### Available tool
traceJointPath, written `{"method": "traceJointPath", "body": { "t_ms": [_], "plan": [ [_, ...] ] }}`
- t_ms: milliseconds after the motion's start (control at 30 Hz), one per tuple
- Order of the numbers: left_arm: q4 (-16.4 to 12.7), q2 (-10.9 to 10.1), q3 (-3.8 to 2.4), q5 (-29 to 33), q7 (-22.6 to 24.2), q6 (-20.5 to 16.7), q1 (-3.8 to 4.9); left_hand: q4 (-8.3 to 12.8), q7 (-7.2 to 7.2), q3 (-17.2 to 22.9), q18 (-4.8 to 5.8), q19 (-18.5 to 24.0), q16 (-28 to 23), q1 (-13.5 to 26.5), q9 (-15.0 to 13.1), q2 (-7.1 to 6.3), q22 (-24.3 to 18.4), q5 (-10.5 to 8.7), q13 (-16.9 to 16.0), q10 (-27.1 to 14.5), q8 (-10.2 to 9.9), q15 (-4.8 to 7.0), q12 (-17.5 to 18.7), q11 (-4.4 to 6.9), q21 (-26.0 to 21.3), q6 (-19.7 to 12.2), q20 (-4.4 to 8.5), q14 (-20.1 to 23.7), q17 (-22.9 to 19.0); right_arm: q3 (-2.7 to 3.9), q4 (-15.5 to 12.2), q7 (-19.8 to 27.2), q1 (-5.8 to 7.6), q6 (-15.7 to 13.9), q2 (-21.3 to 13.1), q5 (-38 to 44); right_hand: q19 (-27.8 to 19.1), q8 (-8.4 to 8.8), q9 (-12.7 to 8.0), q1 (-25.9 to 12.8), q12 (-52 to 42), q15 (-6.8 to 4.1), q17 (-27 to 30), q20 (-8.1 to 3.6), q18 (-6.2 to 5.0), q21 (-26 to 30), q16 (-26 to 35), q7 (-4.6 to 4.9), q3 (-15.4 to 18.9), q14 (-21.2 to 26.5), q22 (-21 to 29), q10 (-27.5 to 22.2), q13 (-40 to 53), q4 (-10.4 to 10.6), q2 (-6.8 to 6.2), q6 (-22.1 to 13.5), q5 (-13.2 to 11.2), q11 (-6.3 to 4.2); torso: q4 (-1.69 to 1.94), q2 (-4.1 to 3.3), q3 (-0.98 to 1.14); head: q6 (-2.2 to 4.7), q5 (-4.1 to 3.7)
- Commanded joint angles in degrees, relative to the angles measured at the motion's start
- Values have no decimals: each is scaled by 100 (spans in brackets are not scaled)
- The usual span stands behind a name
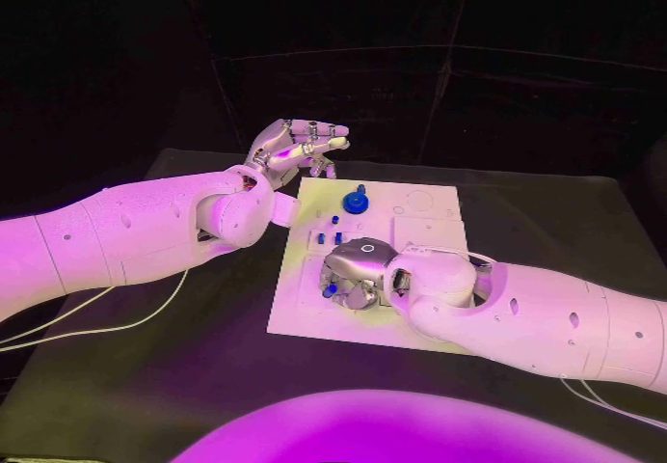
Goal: Assemble the parts on the task board
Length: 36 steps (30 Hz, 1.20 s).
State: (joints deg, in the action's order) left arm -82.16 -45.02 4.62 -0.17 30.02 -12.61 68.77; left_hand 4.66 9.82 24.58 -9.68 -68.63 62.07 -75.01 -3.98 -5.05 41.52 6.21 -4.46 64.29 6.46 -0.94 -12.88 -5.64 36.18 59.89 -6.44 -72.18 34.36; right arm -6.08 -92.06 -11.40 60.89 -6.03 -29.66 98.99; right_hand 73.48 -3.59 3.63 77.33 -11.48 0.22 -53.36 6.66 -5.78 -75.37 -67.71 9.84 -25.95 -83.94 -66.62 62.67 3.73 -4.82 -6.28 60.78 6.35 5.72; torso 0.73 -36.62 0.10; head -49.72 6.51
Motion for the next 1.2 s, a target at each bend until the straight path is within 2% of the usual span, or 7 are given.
{"method": "traceJointPath", "body": {
  "t_ms": [33,233,400,533,800,900,1200],
  "plan": [
    [-4,2,-5,14,16,67,10,6,27,-43,-79,5,-28,-53,7,20,-9,-16,0,-36,32,13,-22,-13,-39,-29,-2,40,-8,-22,-17,10,0,80,-3,111,-46,3,8,-98,45,59,37,12,11,36,25,-16,51,-9,47,-86,-9,20,-43,-75,36,15,-6,-2,2,-2,8],
    [-6,1,-5,14,13,76,10,13,28,-71,-79,0,-32,-60,6,38,-25,-16,1,-55,47,11,-60,-15,-58,-34,-4,54,-36,-35,-39,96,-1,-282,-24,73,-71,9,5,-149,73,69,56,31,-1,68,23,-27,112,-4,86,-178,-6,42,-101,-192,46,23,-3,3,-1,-2,4],
    [-7,-4,-5,14,10,79,10,13,28,-71,-79,0,-32,-60,6,38,-25,-16,1,-55,47,11,-60,-15,-58,-34,-4,54,-36,-38,-53,221,-1,-650,-47,9,-477,11,1,-131,163,115,523,71,-121,462,328,-30,276,176,624,-628,-4,34,-160,-648,41,67,-2,0,1,-1,1],
    [-6,-4,-5,14,9,82,10,13,28,-71,-79,0,-32,-60,6,38,-25,-16,1,-55,47,11,-60,-15,-58,-34,-4,54,-36,-39,-72,311,-2,-905,-75,-53,-651,10,6,-92,105,123,775,85,-169,648,492,-55,395,278,859,-759,7,26,-149,-855,36,80,-6,0,2,6,1],
    [-4,-5,-5,14,5,92,10,13,28,-71,-79,0,-32,-60,6,38,-25,-16,1,-55,47,11,-60,-15,-58,-34,-4,54,-36,-39,-219,460,-3,-1320,-221,-214,-582,-9,21,-46,-70,105,728,77,-156,622,431,-24,466,241,804,-671,28,34,-72,-895,73,57,-10,-1,5,7,-10],
    [-3,-7,-5,14,3,93,10,13,28,-71,-79,0,-32,-60,6,38,-25,-16,1,-55,47,11,-60,-15,-58,-34,-4,54,-36,-38,-300,406,-3,-1245,-298,-242,-488,-7,22,-21,-173,82,642,59,-133,553,354,-32,469,186,706,-555,31,31,-47,-902,81,29,-7,0,4,6,-16],
    [-1,-18,-5,14,1,94,10,13,28,-71,-79,0,-32,-60,6,38,-25,-16,1,-55,47,11,-60,-15,-58,-34,-4,54,-36,-36,-410,212,-1,-724,-451,-207,-425,2,16,-110,-278,46,617,22,-120,522,310,-89,623,146,659,-474,15,76,-128,-1047,58,-16,0,2,1,6,-15]
  ]
}}
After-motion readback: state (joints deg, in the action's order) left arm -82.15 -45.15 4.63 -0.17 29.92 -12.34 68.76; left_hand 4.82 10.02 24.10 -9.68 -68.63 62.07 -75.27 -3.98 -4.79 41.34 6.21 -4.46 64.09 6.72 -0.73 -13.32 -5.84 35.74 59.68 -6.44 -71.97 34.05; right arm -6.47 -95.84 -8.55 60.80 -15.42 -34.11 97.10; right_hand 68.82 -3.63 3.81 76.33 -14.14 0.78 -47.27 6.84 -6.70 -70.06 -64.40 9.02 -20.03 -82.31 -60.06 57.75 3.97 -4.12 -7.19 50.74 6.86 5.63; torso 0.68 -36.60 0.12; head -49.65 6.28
